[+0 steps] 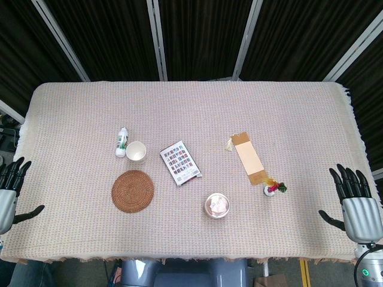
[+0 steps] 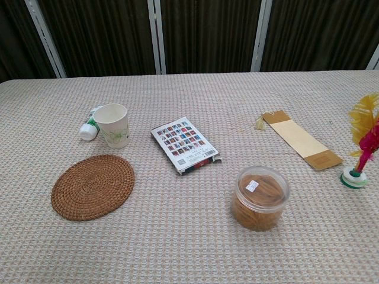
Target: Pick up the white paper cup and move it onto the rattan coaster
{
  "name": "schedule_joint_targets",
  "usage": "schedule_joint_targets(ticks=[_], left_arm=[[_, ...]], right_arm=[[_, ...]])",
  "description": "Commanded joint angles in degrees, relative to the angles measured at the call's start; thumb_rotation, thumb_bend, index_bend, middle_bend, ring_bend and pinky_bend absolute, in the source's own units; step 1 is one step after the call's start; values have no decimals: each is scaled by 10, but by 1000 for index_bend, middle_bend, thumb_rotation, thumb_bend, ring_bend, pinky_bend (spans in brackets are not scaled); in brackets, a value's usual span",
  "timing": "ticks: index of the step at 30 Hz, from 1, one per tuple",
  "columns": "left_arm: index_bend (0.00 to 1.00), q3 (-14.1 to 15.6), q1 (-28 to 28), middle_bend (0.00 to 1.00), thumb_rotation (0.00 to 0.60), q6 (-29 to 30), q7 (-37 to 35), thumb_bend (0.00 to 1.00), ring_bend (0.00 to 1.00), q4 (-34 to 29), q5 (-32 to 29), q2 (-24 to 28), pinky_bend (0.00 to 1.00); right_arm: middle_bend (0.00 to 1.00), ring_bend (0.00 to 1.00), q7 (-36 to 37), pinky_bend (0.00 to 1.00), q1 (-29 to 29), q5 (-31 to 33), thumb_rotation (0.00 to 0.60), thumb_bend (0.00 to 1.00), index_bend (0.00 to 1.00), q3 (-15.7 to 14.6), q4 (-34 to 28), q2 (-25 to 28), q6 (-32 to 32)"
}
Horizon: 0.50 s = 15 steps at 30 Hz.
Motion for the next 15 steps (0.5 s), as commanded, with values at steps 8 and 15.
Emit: schedule_joint_targets(ticks=[8,15], left_arm=[[0,0,-6,0,600,-15,8,0,0,0,-5,-6,0],[0,-28,-83,0,600,-116,94,0,0,-21,-23,-32,0]], right_arm=[[0,0,0,0,0,10,600,0,0,1,-16,10,-11],[0,0,5,0,5,30,600,0,0,9,-21,16,-25]])
